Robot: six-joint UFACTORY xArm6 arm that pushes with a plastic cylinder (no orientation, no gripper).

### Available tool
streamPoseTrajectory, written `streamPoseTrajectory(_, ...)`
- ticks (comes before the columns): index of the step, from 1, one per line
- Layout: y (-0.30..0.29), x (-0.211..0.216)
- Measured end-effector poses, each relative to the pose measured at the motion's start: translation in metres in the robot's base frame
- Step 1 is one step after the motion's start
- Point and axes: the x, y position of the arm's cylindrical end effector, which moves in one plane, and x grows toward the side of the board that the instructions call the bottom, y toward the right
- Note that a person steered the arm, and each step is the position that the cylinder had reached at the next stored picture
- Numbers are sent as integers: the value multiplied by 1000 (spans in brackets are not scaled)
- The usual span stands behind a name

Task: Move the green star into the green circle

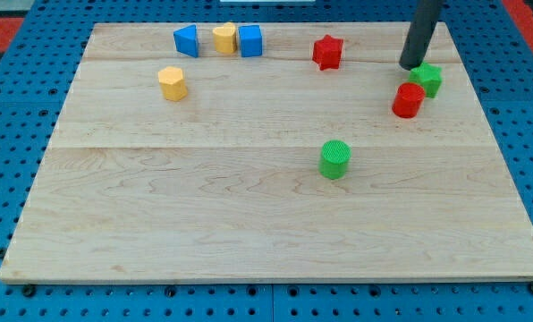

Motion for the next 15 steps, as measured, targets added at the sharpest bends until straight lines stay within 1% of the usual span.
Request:
streamPoseTrajectory(1,19,31)
streamPoseTrajectory(2,-5,86)
streamPoseTrajectory(3,-37,112)
streamPoseTrajectory(5,2,106)
streamPoseTrajectory(6,2,102)
streamPoseTrajectory(7,-1,109)
streamPoseTrajectory(9,-10,151)
streamPoseTrajectory(10,39,156)
streamPoseTrajectory(11,-4,157)
streamPoseTrajectory(12,-12,168)
streamPoseTrajectory(13,48,171)
streamPoseTrajectory(14,69,211)
streamPoseTrajectory(15,30,233)
